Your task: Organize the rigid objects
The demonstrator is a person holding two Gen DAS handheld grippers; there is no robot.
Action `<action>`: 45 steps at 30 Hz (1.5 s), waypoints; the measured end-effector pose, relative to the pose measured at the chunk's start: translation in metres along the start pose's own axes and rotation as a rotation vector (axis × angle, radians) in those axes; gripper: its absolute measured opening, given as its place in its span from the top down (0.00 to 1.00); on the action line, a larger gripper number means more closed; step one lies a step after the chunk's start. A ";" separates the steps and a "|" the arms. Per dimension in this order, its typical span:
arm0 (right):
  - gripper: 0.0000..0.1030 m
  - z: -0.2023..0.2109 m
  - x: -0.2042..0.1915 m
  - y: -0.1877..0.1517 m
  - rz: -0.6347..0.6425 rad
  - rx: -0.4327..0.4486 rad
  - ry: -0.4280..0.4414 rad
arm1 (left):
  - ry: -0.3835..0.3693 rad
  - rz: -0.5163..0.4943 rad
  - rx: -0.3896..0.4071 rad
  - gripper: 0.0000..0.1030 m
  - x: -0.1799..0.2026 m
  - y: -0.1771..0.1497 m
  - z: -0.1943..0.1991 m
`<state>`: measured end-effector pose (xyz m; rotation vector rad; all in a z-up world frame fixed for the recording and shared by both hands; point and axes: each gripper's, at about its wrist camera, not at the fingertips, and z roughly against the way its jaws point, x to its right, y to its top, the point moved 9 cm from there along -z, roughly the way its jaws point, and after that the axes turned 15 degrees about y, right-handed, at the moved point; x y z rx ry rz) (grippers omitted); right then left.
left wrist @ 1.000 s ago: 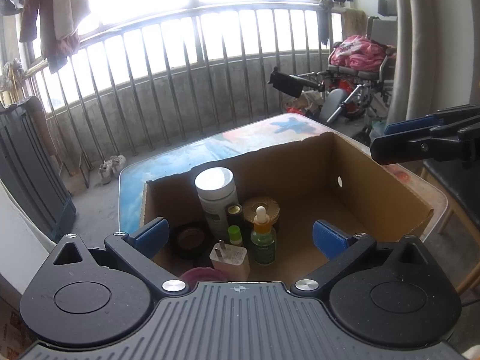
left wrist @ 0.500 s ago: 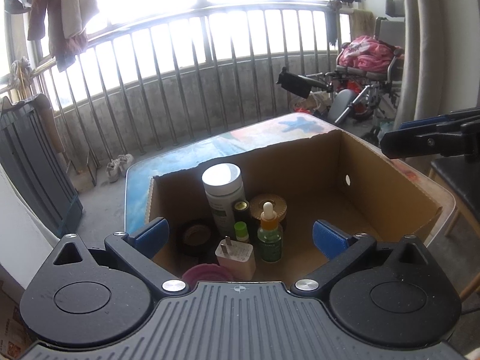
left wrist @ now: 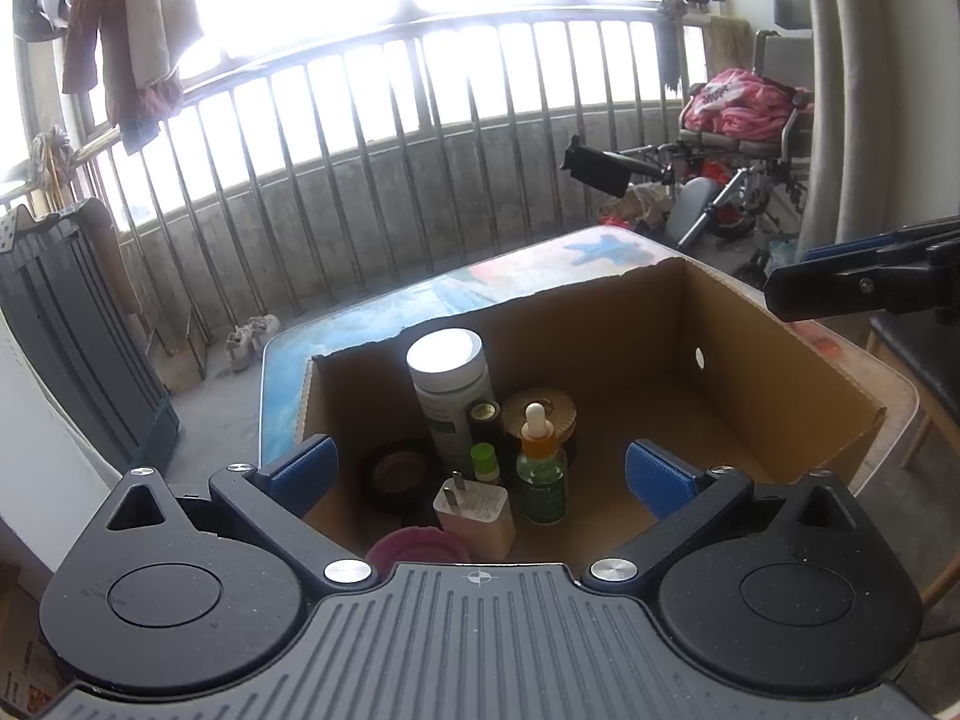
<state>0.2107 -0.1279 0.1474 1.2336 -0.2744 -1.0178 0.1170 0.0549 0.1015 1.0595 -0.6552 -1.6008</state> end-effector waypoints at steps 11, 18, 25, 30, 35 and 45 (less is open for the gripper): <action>0.37 -0.004 0.004 -0.008 -0.037 -0.005 -0.003 | -0.015 0.045 -0.014 0.00 -0.001 -0.009 -0.001; 0.37 -0.003 0.003 -0.013 -0.040 -0.023 -0.006 | 0.005 0.058 -0.004 0.00 -0.007 -0.014 0.006; 0.37 -0.003 0.000 -0.009 -0.032 -0.007 0.007 | 0.007 0.039 -0.016 0.00 -0.004 -0.013 0.005; 0.37 -0.002 0.000 -0.015 -0.035 -0.013 0.020 | 0.016 0.050 -0.034 0.00 -0.004 -0.019 0.005; 0.37 -0.004 -0.001 -0.014 -0.025 -0.029 0.024 | 0.031 0.055 -0.036 0.00 -0.006 -0.016 0.006; 0.36 -0.003 0.006 -0.013 -0.091 0.000 0.058 | -0.007 0.068 -0.048 0.00 0.000 -0.016 0.002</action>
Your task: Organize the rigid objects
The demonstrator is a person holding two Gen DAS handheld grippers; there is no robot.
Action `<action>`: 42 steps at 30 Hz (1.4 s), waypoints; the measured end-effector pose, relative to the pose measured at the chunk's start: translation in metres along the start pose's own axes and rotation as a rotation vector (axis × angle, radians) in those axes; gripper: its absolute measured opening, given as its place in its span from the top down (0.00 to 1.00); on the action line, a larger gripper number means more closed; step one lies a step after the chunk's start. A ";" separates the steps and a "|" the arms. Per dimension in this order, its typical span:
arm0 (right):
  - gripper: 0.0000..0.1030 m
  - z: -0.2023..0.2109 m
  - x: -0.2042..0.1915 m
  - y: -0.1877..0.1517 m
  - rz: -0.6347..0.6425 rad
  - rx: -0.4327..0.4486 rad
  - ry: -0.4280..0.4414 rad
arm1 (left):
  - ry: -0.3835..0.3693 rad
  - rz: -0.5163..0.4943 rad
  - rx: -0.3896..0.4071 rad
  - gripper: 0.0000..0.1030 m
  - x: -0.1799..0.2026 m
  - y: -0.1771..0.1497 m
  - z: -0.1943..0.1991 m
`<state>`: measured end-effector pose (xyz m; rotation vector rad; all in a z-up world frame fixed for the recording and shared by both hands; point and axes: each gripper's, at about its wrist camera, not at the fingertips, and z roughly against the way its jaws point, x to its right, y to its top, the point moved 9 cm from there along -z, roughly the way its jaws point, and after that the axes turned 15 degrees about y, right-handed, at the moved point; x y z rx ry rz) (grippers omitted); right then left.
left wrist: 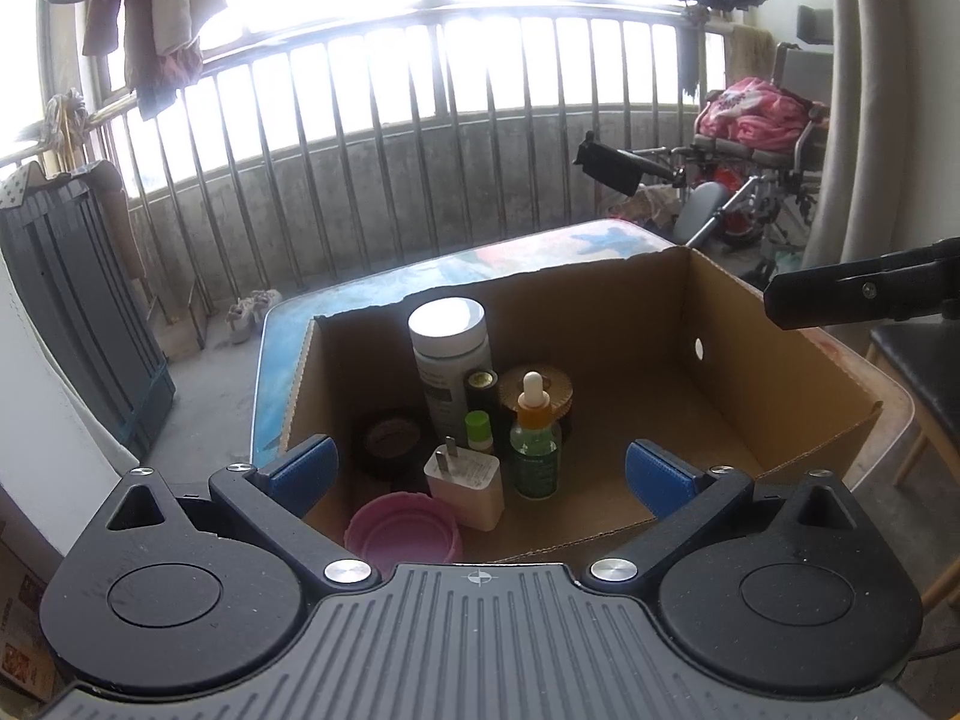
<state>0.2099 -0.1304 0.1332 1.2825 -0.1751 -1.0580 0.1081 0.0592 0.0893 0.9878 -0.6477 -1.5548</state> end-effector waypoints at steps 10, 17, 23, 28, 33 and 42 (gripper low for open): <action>0.36 -0.008 0.000 0.003 0.048 -0.026 -0.044 | 0.029 0.006 -0.005 0.00 -0.005 0.003 -0.007; 0.34 -0.010 0.004 0.004 0.021 -0.011 -0.015 | 0.051 0.007 -0.020 0.00 -0.008 0.002 -0.018; 0.34 -0.011 0.005 0.012 0.014 0.006 0.009 | 0.058 0.016 -0.032 0.00 -0.008 0.006 -0.023; 0.32 -0.006 0.007 0.016 0.048 0.015 -0.046 | 0.048 0.018 -0.011 0.00 -0.005 0.014 -0.020; 0.32 -0.004 0.009 0.017 0.038 0.021 -0.044 | 0.036 0.008 -0.010 0.00 0.000 0.017 -0.026; 0.32 -0.004 0.010 0.022 0.041 0.026 -0.056 | 0.047 0.001 0.002 0.00 -0.001 0.022 -0.025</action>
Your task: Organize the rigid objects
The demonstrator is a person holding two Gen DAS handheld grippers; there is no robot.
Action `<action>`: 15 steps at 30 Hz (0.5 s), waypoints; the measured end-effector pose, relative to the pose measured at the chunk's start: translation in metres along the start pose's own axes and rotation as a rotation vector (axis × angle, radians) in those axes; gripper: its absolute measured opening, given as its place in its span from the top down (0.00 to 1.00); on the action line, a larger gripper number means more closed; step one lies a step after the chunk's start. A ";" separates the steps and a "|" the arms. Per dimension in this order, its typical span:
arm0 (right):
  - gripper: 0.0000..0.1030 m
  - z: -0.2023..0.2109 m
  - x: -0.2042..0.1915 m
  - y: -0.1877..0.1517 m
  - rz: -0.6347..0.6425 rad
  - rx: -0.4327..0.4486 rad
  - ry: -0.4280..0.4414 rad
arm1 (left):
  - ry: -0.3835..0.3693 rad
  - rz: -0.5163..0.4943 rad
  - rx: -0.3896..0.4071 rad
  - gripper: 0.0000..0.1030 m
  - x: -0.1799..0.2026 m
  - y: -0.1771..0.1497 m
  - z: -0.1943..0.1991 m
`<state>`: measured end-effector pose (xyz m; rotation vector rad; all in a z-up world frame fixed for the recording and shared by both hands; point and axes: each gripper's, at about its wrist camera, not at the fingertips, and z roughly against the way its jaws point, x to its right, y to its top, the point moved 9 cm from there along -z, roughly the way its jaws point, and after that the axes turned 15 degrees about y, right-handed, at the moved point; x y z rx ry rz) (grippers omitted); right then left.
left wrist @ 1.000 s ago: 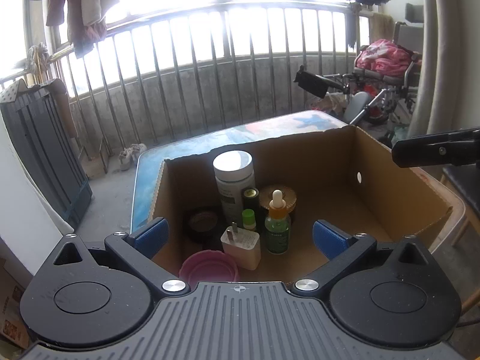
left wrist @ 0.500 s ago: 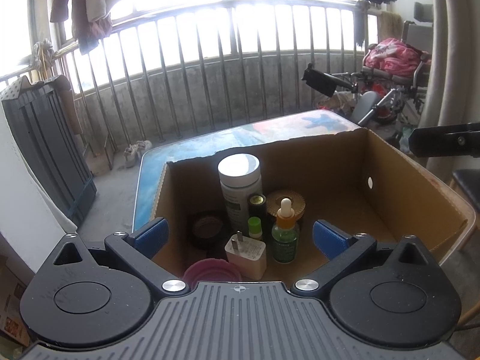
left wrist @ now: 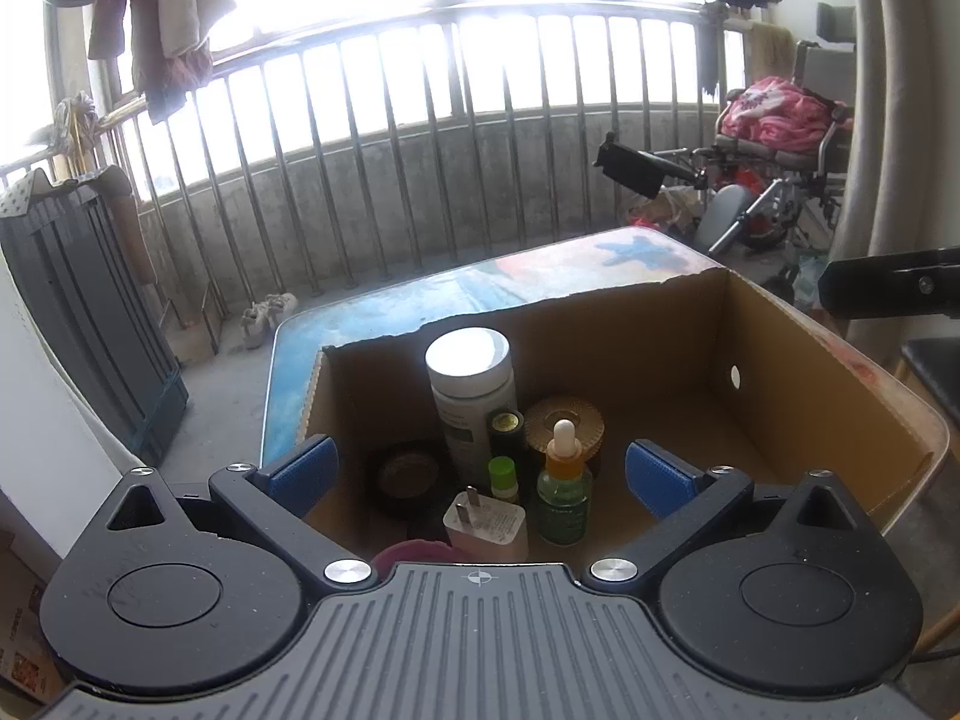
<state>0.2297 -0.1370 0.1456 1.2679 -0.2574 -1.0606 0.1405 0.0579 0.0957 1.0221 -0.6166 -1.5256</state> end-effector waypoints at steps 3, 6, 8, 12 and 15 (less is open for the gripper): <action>0.32 0.001 -0.001 0.000 0.003 0.002 -0.009 | -0.006 0.008 0.001 0.00 -0.001 -0.001 0.001; 0.32 -0.001 -0.002 -0.002 0.003 -0.006 -0.007 | -0.004 0.010 -0.007 0.00 -0.001 -0.004 0.001; 0.32 -0.002 -0.003 -0.003 0.005 -0.016 -0.010 | -0.009 0.010 -0.012 0.00 0.000 -0.005 0.004; 0.32 -0.001 -0.006 -0.001 0.008 -0.010 -0.010 | -0.009 -0.003 0.004 0.00 0.001 -0.003 0.010; 0.32 0.000 -0.008 -0.002 0.009 -0.003 -0.008 | 0.009 -0.011 0.008 0.00 0.000 -0.003 0.012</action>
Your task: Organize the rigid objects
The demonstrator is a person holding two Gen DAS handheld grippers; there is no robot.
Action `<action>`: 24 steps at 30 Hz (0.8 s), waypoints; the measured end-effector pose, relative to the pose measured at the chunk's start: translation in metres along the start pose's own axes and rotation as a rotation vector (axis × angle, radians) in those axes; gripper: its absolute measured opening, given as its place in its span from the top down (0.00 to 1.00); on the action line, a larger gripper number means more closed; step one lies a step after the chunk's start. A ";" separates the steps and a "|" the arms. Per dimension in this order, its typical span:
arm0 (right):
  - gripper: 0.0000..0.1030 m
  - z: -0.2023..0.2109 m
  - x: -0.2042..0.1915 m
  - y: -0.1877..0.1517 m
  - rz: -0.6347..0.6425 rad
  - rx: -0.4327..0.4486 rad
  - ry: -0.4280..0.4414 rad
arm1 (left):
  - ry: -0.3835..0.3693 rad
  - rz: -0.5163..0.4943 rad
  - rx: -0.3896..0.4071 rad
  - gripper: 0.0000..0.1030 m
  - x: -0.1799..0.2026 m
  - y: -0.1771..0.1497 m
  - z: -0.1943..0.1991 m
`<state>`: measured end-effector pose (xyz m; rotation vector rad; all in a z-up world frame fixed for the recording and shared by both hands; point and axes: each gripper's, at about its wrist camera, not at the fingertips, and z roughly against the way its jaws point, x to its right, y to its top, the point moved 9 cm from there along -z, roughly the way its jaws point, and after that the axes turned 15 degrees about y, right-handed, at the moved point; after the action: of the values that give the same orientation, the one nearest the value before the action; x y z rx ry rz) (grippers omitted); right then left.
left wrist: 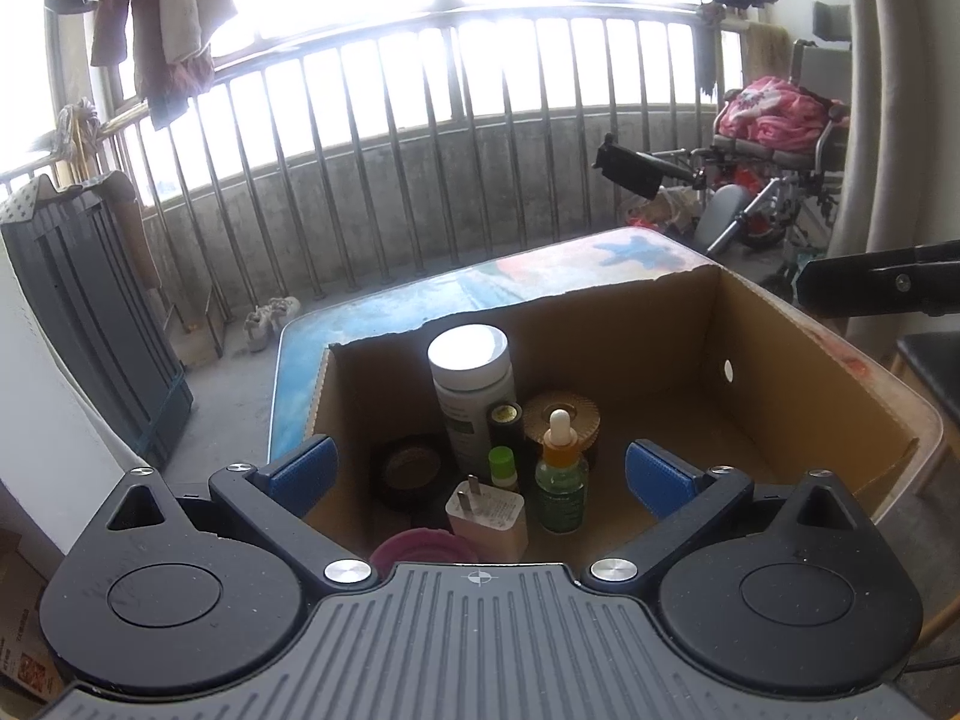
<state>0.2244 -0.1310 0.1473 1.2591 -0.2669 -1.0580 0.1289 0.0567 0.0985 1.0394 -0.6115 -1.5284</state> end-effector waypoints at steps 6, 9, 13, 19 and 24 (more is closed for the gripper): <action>0.31 0.002 -0.004 -0.003 0.017 -0.012 -0.003 | -0.047 0.022 0.015 0.00 0.003 0.000 0.008; 0.30 0.003 -0.003 -0.002 0.017 -0.010 -0.007 | -0.035 0.028 0.004 0.00 0.003 0.000 0.005; 0.30 0.004 -0.002 -0.002 0.016 -0.009 -0.014 | 0.010 0.011 -0.011 0.00 0.002 -0.001 0.002; 0.30 0.004 -0.002 -0.004 0.028 -0.018 -0.025 | 0.023 0.002 -0.005 0.00 0.002 -0.001 0.002; 0.30 0.002 -0.002 -0.004 0.022 -0.019 -0.020 | 0.029 0.000 -0.010 0.00 0.001 -0.002 0.002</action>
<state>0.2197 -0.1310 0.1451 1.2271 -0.2845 -1.0524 0.1259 0.0556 0.0970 1.0527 -0.5833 -1.5124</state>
